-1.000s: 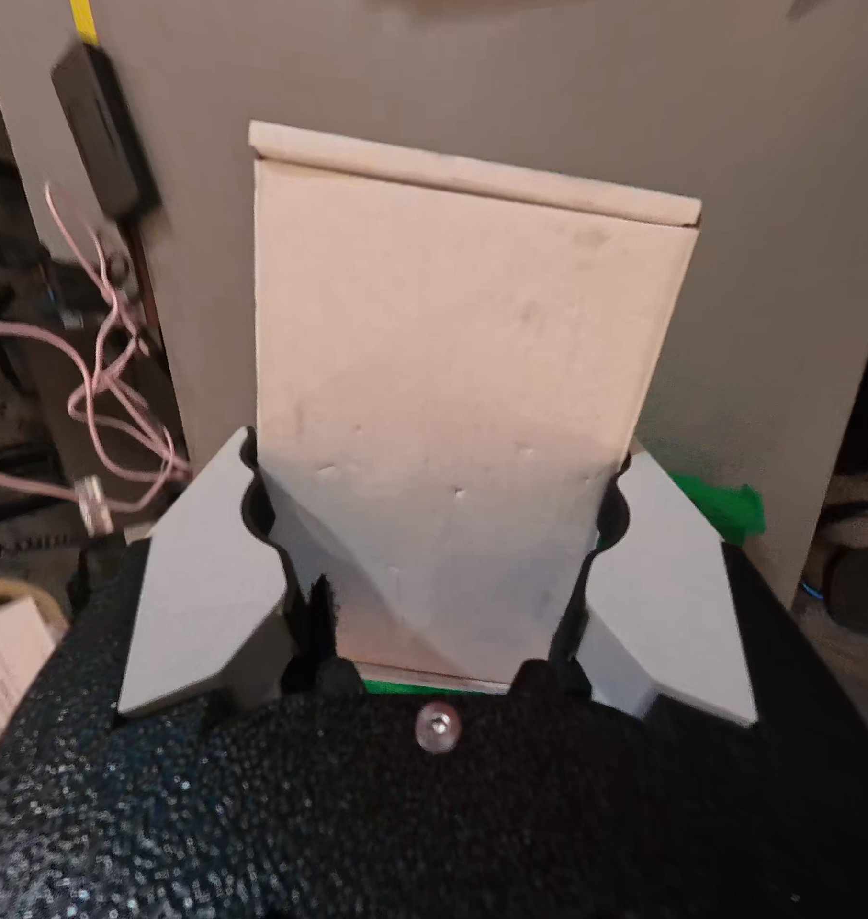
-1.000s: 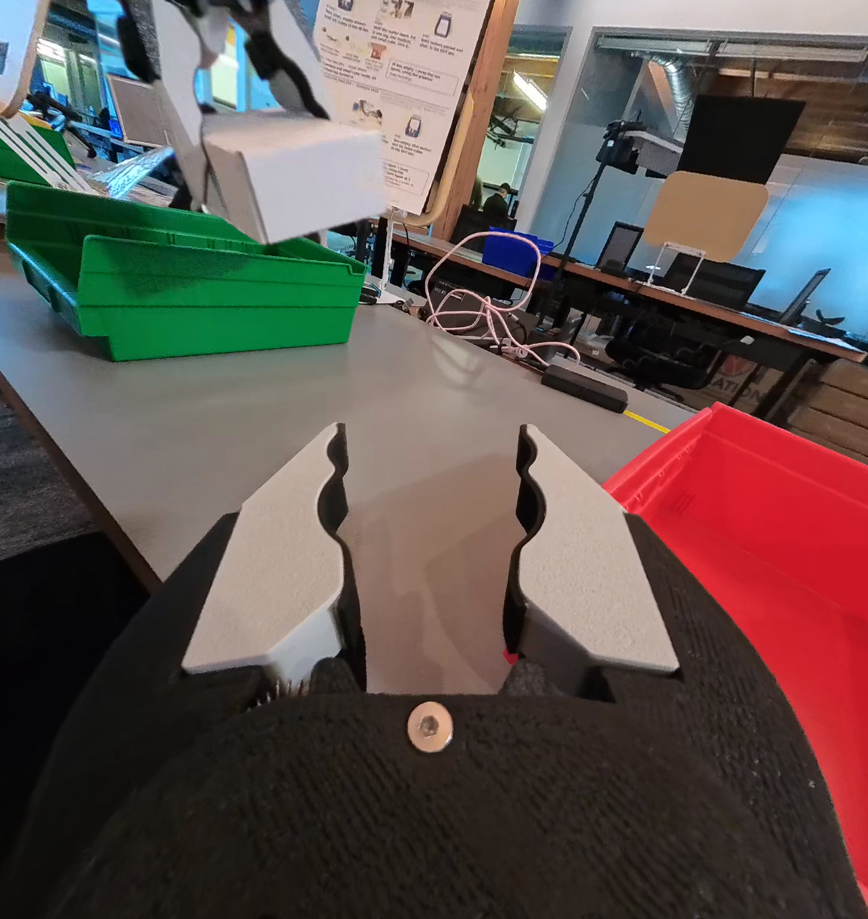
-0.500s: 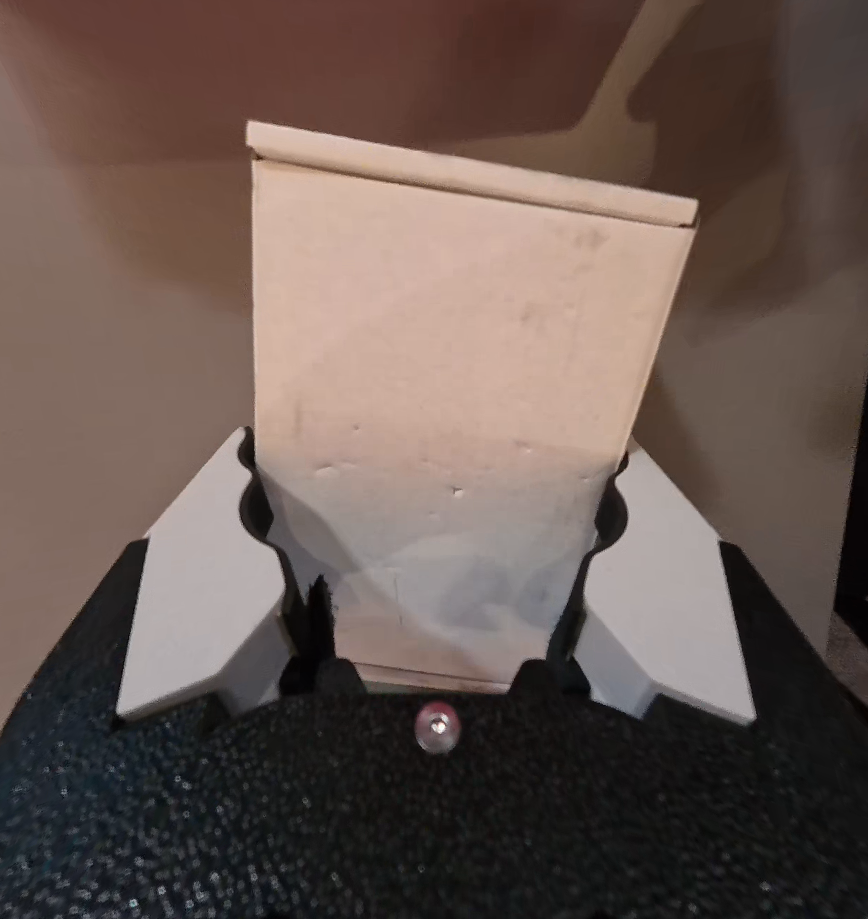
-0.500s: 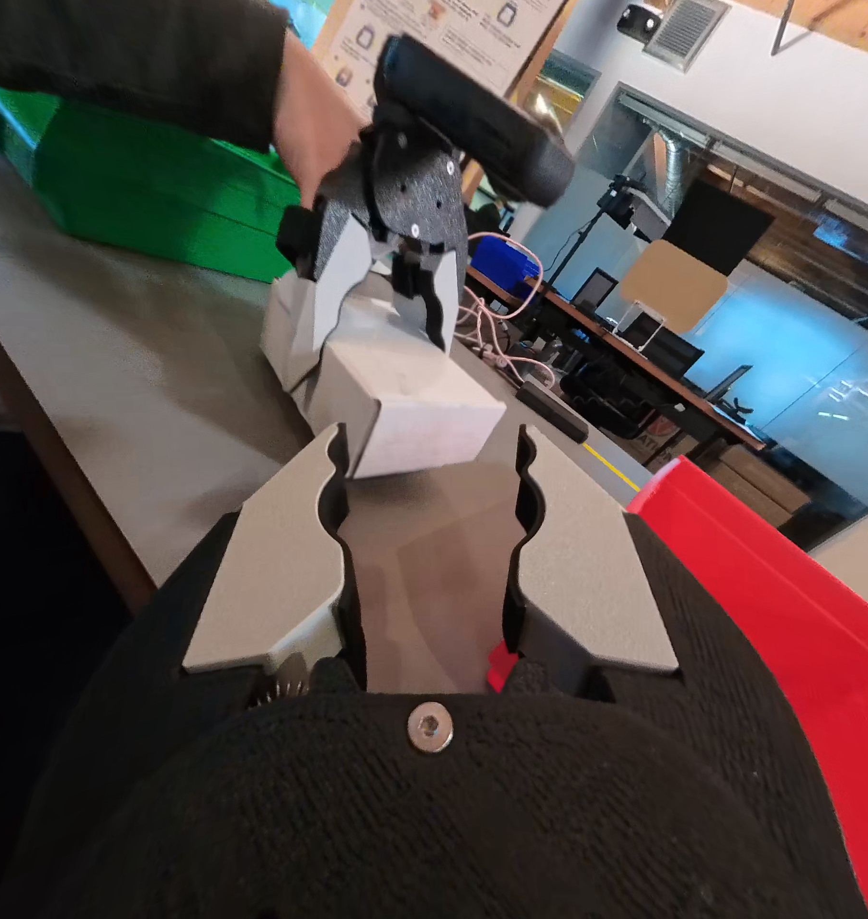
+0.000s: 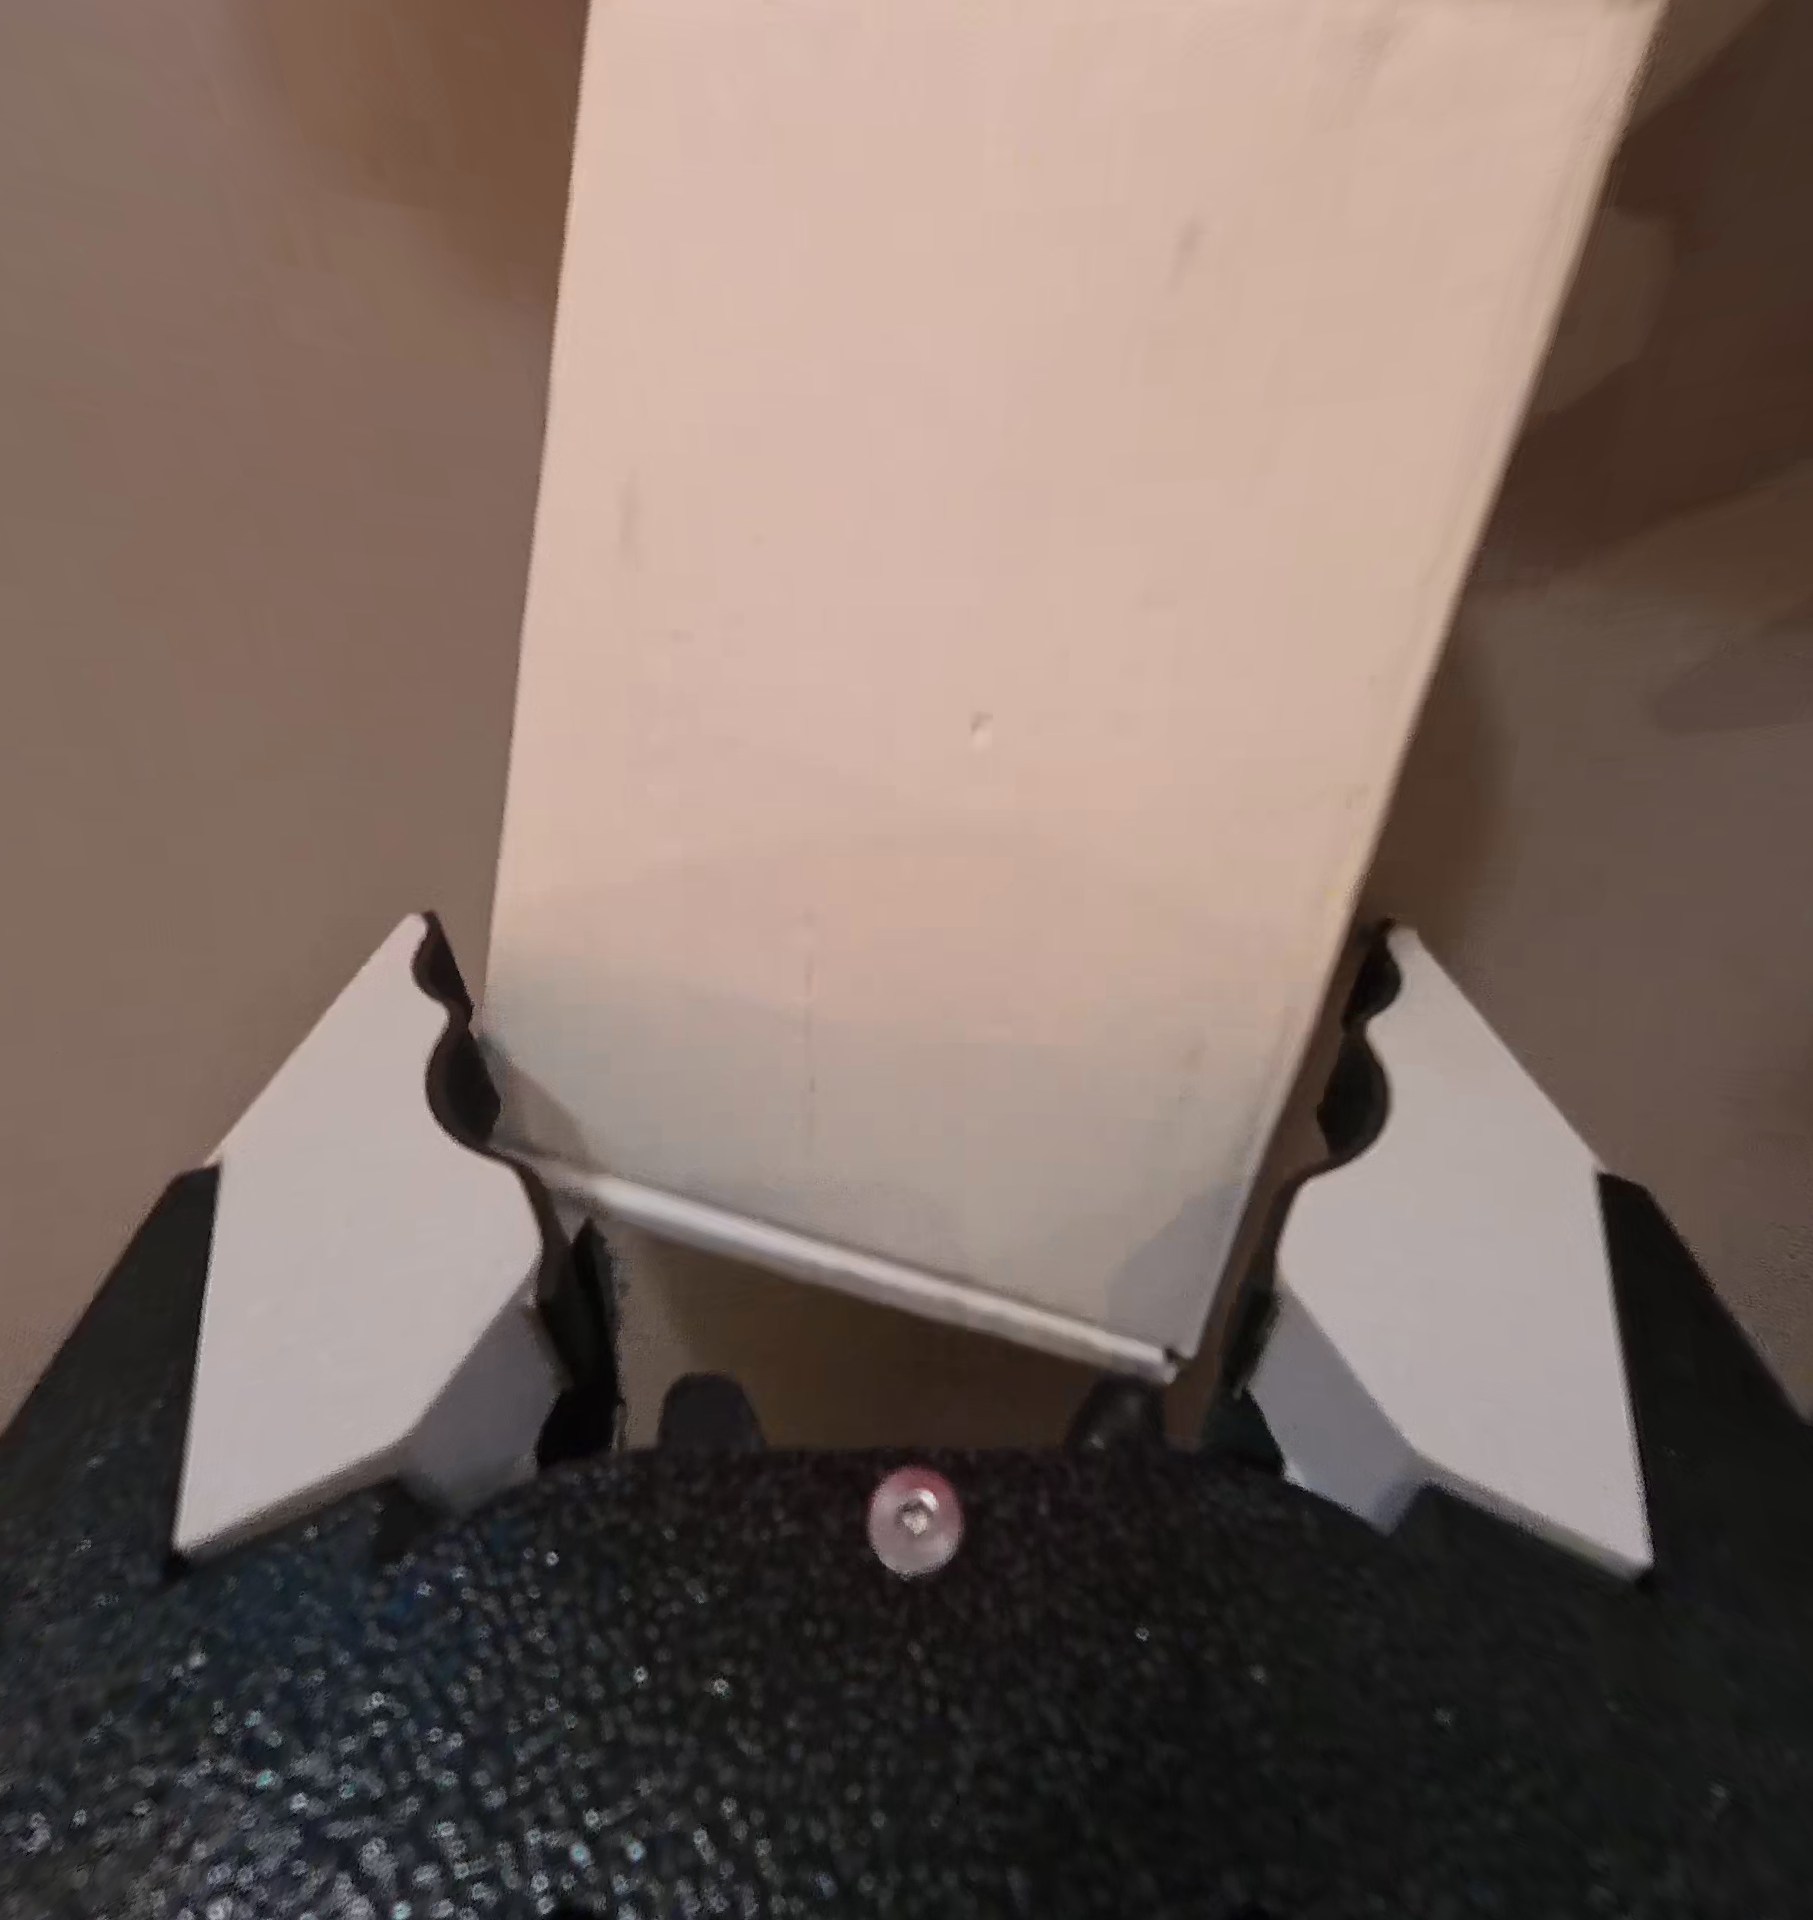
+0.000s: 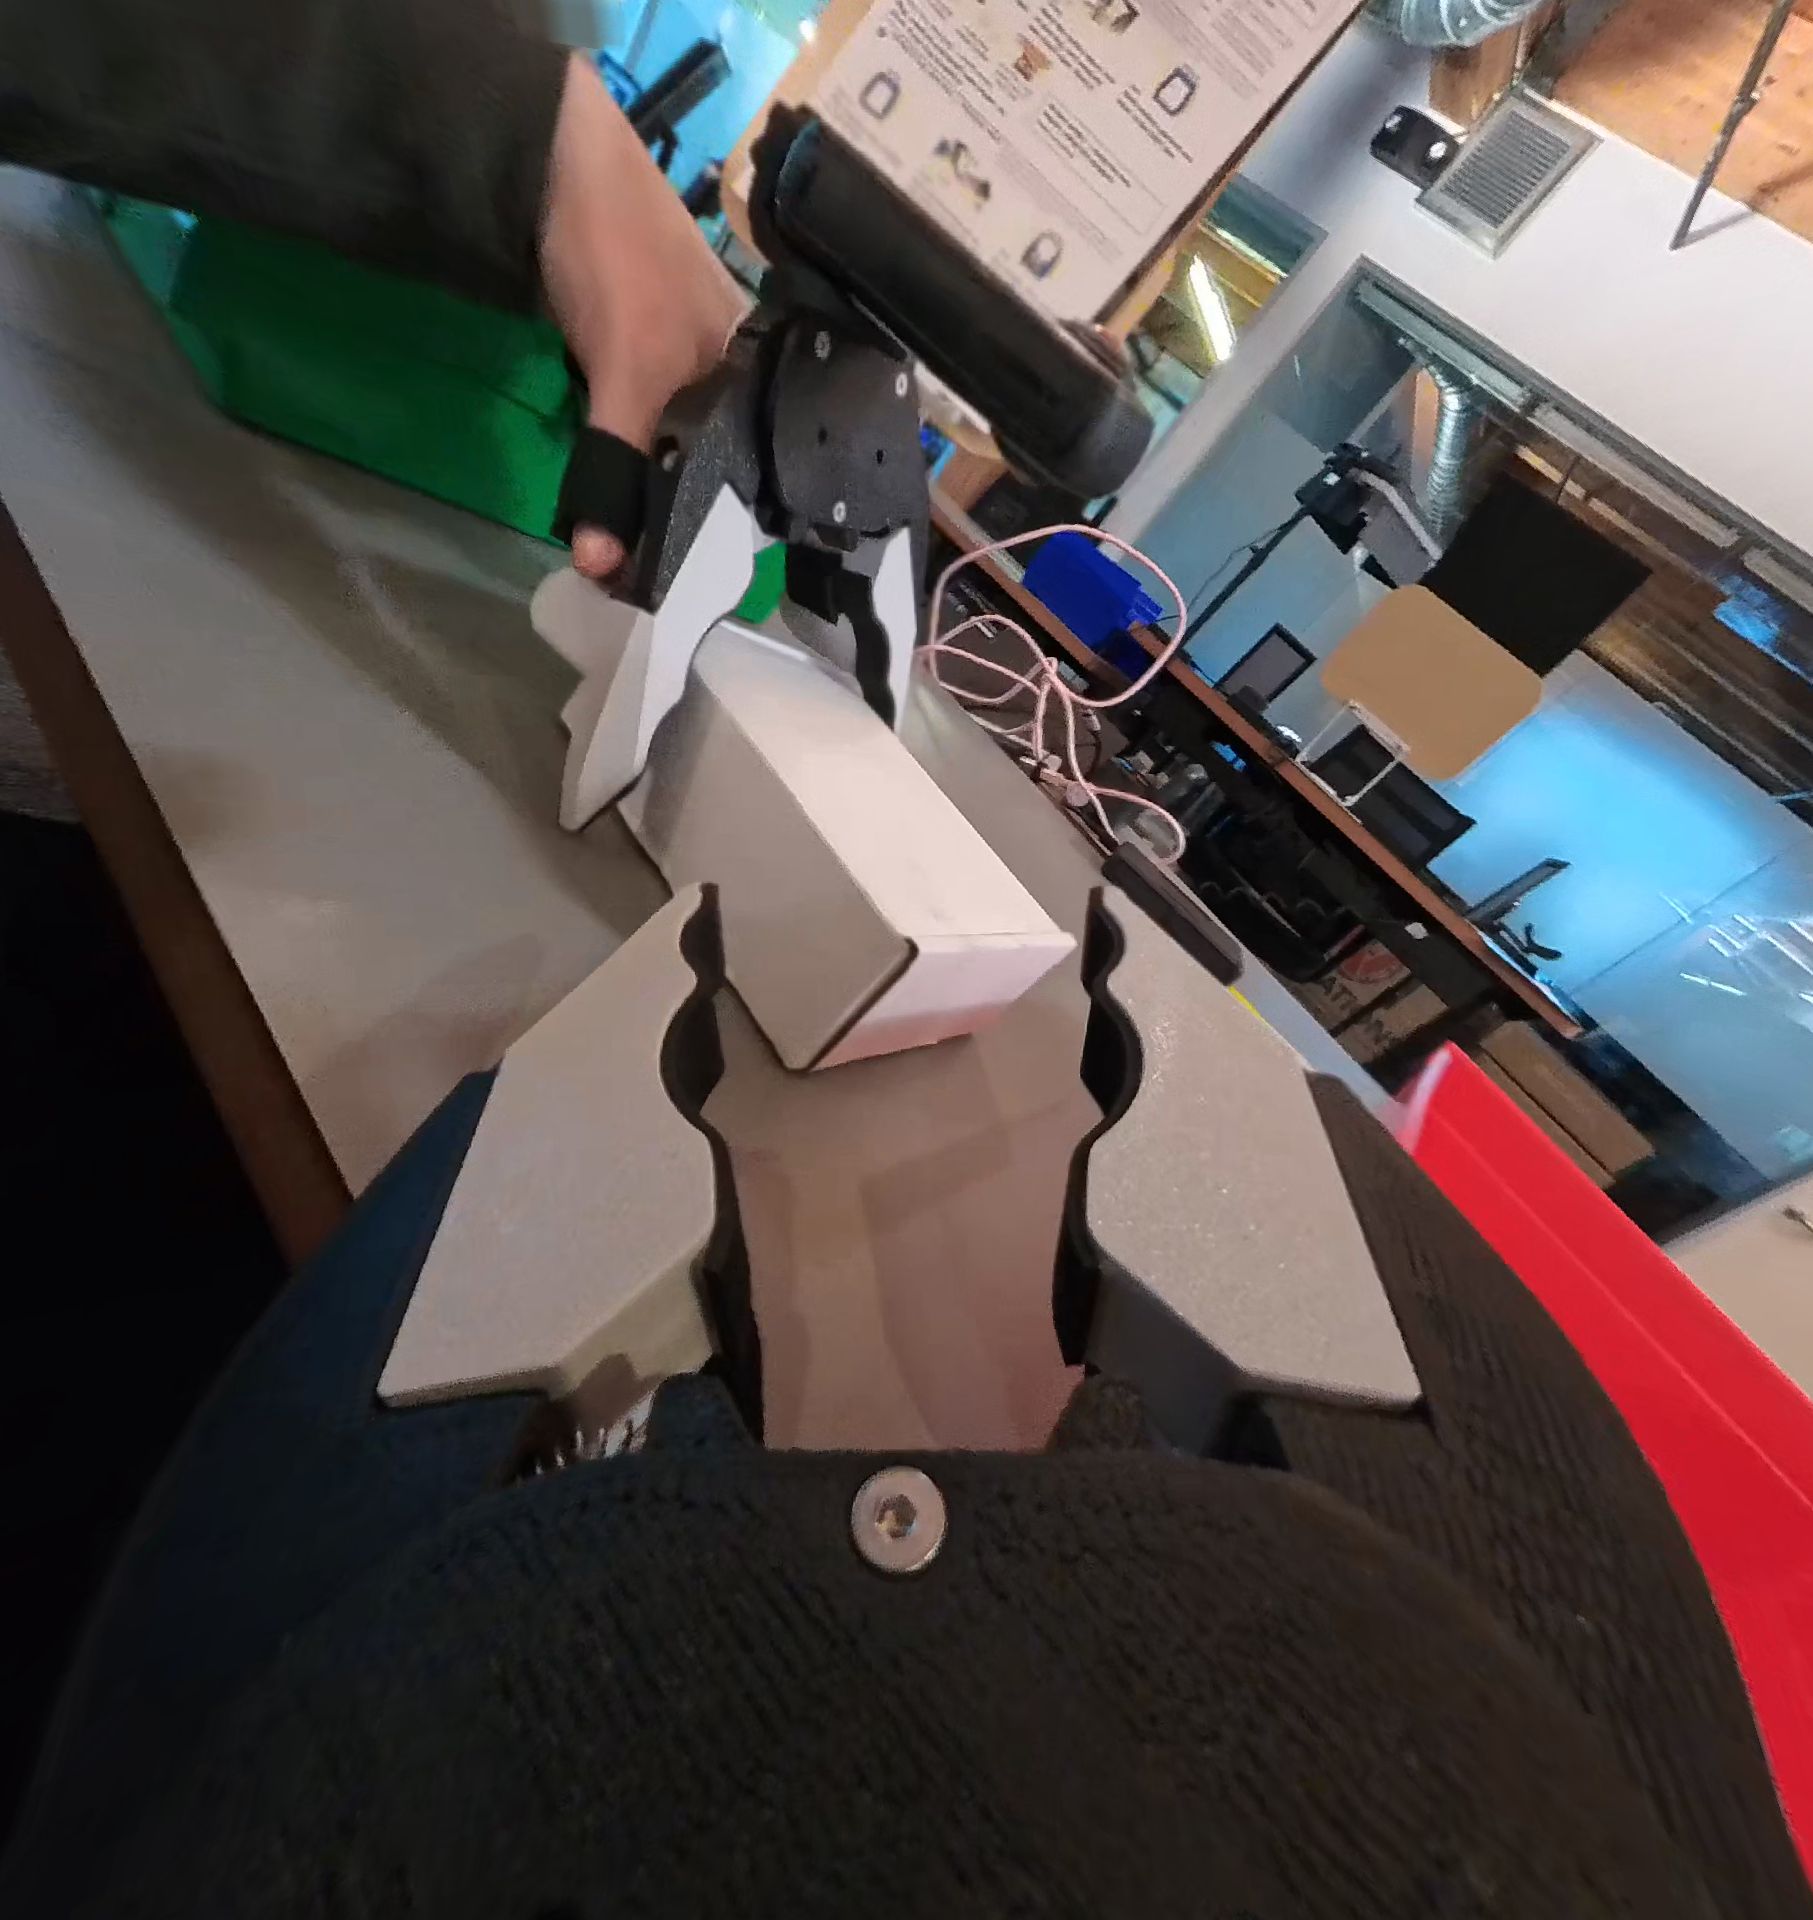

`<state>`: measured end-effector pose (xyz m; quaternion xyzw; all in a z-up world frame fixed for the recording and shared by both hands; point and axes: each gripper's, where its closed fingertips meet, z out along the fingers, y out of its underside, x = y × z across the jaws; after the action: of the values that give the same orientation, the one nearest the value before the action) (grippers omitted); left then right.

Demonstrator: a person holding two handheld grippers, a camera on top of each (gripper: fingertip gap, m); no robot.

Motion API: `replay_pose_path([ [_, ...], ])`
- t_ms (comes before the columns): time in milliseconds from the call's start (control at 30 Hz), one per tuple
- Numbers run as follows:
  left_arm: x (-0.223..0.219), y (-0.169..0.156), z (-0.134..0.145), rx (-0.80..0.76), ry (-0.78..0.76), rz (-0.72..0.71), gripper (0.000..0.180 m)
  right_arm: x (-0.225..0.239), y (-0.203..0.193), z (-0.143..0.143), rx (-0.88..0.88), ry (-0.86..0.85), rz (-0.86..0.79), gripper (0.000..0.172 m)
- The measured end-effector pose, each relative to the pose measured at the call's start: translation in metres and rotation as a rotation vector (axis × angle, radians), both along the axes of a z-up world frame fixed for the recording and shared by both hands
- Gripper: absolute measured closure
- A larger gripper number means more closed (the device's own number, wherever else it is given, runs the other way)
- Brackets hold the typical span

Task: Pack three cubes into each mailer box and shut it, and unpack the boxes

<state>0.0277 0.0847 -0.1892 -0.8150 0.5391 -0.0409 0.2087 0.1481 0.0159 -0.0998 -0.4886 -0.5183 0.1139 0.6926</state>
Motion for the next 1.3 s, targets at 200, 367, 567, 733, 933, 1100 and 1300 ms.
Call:
replay_pose_path([
  [200,-0.006,-0.005,0.007,-0.043,-0.073,0.065,0.036,-0.031,0.006,-0.011,0.106,-0.243,0.025,0.094],
  [367,0.001,-0.014,0.014,-0.189,-0.119,0.104,0.037,-0.061,0.029,-0.028,0.315,-0.541,0.038,0.083],
  [567,0.006,-0.017,0.018,-0.191,-0.198,0.128,0.029,-0.081,0.05,-0.032,0.375,-0.673,0.046,0.086],
  [733,0.004,-0.02,0.024,-0.066,-0.3,0.209,0.021,-0.079,0.051,-0.033,0.295,-0.692,0.067,0.11],
  [933,0.002,-0.038,0.044,0.306,-0.28,0.061,0.021,-0.071,0.051,-0.025,0.13,-0.706,0.15,0.111],
  [1100,-0.005,-0.024,0.046,0.557,-0.148,-0.017,0.035,-0.075,0.04,-0.015,-0.027,-0.731,0.266,0.112],
  [1300,0.009,-0.029,0.055,0.618,-0.24,-0.076,0.082,-0.074,0.029,-0.006,-0.139,-0.64,0.356,0.112],
])
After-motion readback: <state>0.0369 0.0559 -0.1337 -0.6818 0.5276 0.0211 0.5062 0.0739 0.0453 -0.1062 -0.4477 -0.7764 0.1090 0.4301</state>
